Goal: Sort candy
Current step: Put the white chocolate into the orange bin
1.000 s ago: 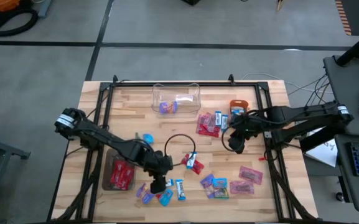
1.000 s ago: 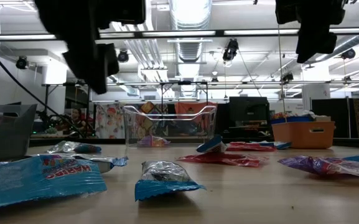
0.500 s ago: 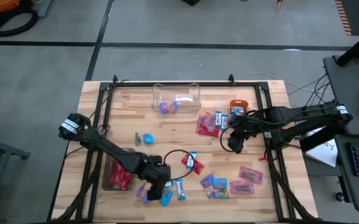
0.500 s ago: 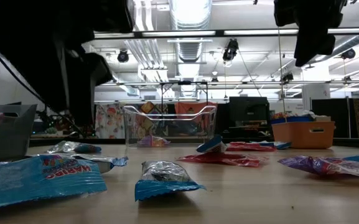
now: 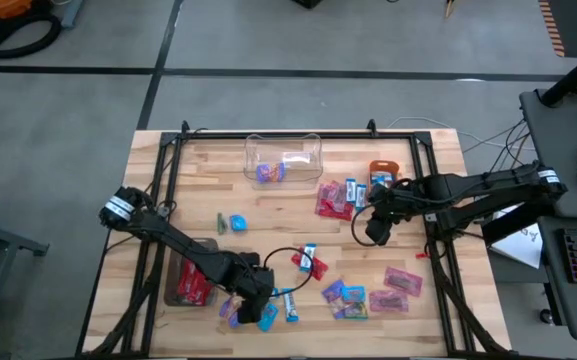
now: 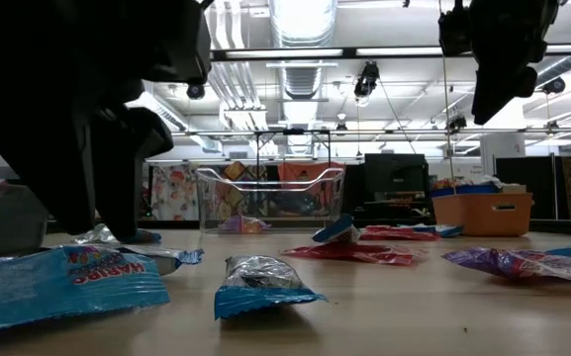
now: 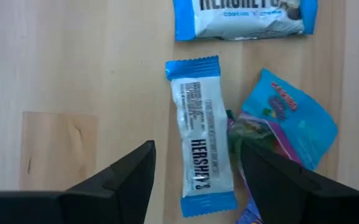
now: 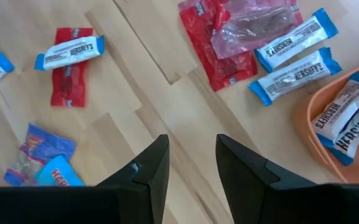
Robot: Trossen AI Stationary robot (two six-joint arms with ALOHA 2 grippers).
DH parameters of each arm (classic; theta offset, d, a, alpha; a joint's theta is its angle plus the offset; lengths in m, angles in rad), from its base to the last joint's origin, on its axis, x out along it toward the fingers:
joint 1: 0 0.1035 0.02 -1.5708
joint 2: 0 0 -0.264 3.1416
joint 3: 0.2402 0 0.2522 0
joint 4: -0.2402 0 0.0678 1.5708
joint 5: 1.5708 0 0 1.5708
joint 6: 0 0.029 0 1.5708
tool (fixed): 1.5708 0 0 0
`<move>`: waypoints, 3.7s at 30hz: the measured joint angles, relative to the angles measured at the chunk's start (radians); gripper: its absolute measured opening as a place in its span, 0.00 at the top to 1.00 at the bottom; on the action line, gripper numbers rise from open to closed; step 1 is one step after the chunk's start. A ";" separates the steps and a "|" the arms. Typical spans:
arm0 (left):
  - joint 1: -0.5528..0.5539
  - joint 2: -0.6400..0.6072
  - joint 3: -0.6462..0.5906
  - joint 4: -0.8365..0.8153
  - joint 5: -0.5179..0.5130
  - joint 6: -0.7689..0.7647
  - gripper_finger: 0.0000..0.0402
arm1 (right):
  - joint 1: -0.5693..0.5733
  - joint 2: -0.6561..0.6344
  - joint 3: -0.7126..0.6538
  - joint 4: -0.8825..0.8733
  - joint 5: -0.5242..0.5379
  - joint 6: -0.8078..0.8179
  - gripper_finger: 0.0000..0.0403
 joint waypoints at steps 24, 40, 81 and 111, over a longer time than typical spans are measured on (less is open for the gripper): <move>0.036 0.046 -0.001 -0.030 -0.029 0.070 0.66 | 0.000 0.000 -0.003 0.024 0.083 0.000 0.69; 0.053 -0.034 -0.002 -0.077 -0.084 0.148 0.97 | 0.000 0.000 -0.010 0.085 0.162 -0.086 0.69; 0.151 -0.131 0.000 0.206 -1.041 0.215 0.96 | 0.042 0.560 -0.196 1.936 0.438 -0.672 0.69; 0.154 -0.128 -0.001 0.304 -0.952 0.176 0.70 | -0.007 0.445 -0.155 1.577 0.218 -0.536 0.92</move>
